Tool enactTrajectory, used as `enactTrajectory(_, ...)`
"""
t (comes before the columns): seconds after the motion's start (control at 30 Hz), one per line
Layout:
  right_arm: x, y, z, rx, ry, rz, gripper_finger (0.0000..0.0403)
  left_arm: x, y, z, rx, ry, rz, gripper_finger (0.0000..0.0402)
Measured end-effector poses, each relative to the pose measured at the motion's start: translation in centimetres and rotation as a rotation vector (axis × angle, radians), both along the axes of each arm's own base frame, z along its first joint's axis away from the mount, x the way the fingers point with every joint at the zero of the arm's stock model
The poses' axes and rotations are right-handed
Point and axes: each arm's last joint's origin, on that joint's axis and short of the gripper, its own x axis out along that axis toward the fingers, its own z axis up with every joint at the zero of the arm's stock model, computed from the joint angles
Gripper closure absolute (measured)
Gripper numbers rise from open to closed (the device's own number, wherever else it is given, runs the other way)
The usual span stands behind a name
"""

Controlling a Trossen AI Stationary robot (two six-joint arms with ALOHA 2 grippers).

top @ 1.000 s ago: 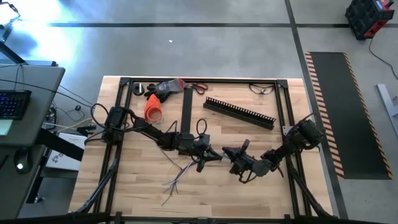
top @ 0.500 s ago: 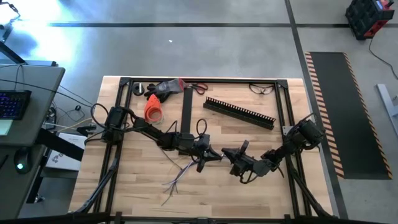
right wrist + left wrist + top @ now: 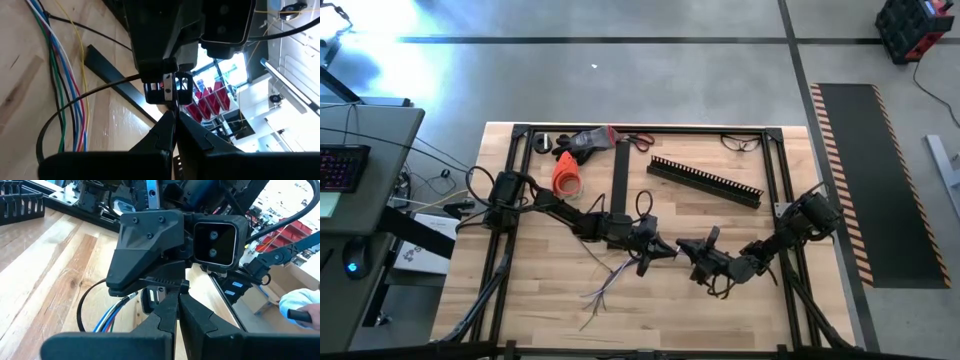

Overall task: Ziptie cables
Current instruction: Wrap the black zip tie on the cables

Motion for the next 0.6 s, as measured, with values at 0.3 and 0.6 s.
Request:
enactTrajectory(0.3,-0.48,0.72,0.15,0.005,-0.013,0.016,0.0403,0.0,0.0,0.0,0.001,-0.001,0.001,0.0402)
enactTrajectory(0.6,-0.15,0.24,0.16,-0.026,0.002,0.007,0.0403,0.02,0.16,0.0,-0.047,0.011,0.018,0.0402)
